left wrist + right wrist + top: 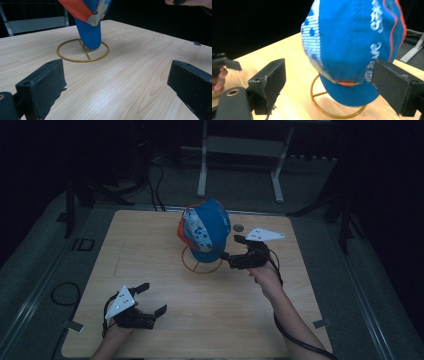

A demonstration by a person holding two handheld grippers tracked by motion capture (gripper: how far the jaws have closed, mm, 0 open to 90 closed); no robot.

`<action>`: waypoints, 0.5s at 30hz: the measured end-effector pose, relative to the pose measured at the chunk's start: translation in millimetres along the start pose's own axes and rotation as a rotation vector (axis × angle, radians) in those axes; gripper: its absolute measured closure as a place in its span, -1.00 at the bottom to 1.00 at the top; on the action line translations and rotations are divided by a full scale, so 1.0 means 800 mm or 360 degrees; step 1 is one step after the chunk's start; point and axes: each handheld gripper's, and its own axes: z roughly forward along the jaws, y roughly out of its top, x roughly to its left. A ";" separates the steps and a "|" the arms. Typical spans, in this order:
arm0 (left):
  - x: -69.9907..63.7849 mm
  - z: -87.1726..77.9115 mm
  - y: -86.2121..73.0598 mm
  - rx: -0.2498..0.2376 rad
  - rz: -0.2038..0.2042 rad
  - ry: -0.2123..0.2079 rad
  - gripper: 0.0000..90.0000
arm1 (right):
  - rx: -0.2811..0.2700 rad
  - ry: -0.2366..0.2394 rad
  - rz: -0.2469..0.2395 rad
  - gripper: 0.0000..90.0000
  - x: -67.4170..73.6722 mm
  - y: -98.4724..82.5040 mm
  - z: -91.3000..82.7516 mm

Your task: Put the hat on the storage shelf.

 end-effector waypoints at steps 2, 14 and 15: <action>0.000 0.000 0.000 -0.0002 -0.0002 0.0006 -0.96 | 0.0014 -0.0001 -0.0005 -0.73 0.004 -0.008 0.000; 0.003 0.000 -0.006 0.0027 0.0006 0.0026 -0.96 | 0.0072 0.0089 0.0009 -0.71 0.020 -0.060 0.003; 0.003 0.001 -0.006 0.0027 0.0006 0.0027 -0.96 | 0.0081 0.0098 0.0013 -0.71 0.022 -0.065 0.004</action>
